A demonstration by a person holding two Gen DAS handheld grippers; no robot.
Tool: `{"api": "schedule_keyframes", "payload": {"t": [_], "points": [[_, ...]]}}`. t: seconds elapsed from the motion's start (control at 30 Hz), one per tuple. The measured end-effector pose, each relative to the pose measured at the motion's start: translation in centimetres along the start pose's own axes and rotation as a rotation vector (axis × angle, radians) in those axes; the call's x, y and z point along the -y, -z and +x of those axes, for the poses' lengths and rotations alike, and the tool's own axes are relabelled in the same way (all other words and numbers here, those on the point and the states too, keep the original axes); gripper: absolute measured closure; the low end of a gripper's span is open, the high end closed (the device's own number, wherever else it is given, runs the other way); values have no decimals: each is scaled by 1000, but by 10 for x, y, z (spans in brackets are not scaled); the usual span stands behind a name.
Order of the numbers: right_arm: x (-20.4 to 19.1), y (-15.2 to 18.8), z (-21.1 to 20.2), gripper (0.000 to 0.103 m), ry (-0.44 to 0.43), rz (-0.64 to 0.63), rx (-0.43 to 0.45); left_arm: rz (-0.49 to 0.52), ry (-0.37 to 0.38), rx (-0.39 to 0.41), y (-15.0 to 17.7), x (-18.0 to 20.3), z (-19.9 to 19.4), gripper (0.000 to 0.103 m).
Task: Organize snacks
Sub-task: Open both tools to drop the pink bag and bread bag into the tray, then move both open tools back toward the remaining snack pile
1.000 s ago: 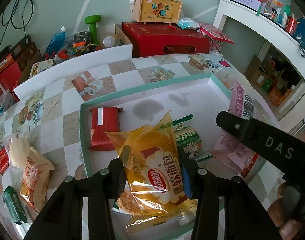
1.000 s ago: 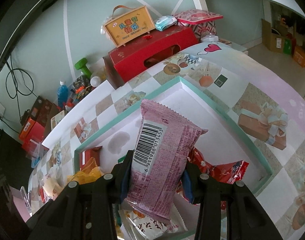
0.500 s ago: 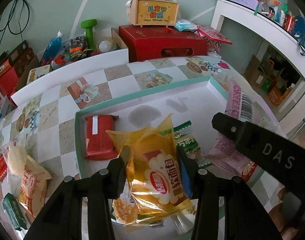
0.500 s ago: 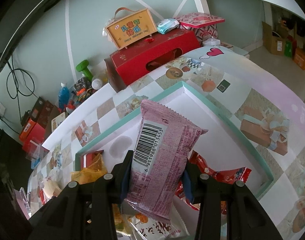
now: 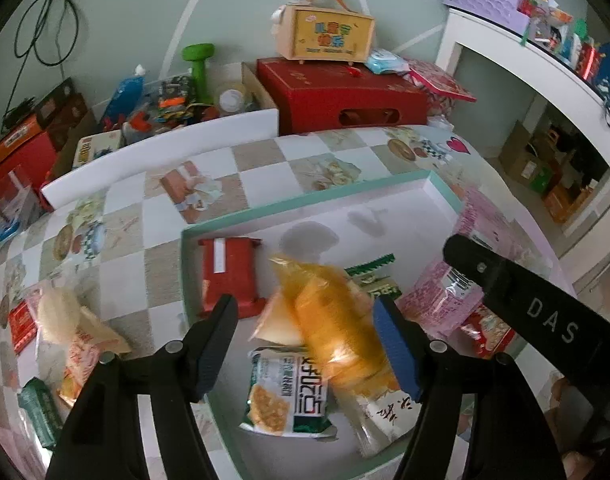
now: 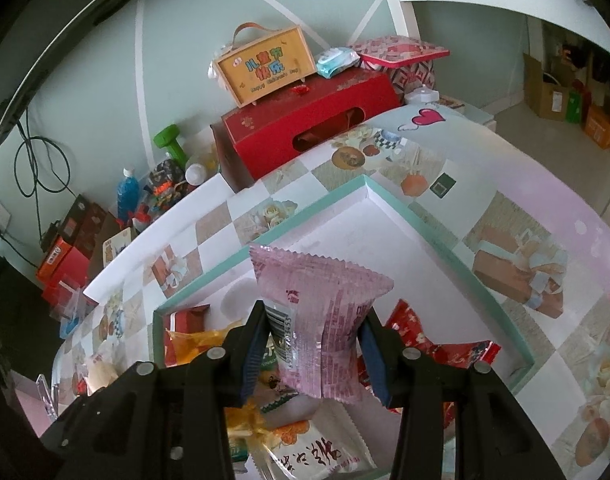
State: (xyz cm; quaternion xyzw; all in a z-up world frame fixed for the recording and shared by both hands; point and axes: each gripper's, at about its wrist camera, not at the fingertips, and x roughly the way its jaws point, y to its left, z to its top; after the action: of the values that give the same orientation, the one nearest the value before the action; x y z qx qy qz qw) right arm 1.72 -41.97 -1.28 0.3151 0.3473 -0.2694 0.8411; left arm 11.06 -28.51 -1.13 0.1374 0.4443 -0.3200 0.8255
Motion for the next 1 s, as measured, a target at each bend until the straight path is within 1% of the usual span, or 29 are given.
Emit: {"api": "schedule_keyframes", "payload": {"t": [0.1, 0.37, 0.43, 0.47, 0.53, 0.57, 0.6, 0.67, 0.7, 0.73, 0.8, 0.83, 0.9, 1.0], "points": [[-2, -1, -2, 54, 5, -7, -1, -34, -41, -13, -2, -9, -3, 32], [-5, 1, 0, 53, 29, -28, -21, -124, -79, -45, -1, -37, 3, 32], [-7, 2, 2, 50, 38, -39, -27, -135, -95, -55, -1, -42, 6, 32], [-8, 2, 3, 47, 45, -47, -30, -140, -101, -61, 0, -44, 7, 31], [-9, 3, 4, 41, 57, -57, -36, -150, -108, -69, 0, -48, 9, 23], [-10, 3, 5, 37, 62, -59, -36, -153, -109, -70, 1, -49, 10, 19], [-10, 3, 5, 33, 64, -58, -36, -156, -109, -71, 1, -50, 10, 19], [-10, 3, 6, 30, 64, -61, -39, -158, -111, -73, 1, -51, 12, 18], [-11, 3, 6, 26, 66, -65, -41, -159, -112, -73, 2, -51, 13, 17], [-11, 3, 7, 24, 68, -69, -43, -162, -115, -73, 2, -52, 14, 15], [-13, 3, 8, 22, 77, -83, -48, -173, -122, -72, 3, -54, 16, 8], [-14, 3, 9, 21, 81, -88, -49, -180, -125, -71, 4, -55, 16, 7], [-15, 4, 10, 12, 94, -98, -52, -196, -131, -73, 4, -59, 18, 7], [-15, 4, 10, 8, 105, -104, -51, -221, -142, -85, 6, -66, 21, 6]]}}
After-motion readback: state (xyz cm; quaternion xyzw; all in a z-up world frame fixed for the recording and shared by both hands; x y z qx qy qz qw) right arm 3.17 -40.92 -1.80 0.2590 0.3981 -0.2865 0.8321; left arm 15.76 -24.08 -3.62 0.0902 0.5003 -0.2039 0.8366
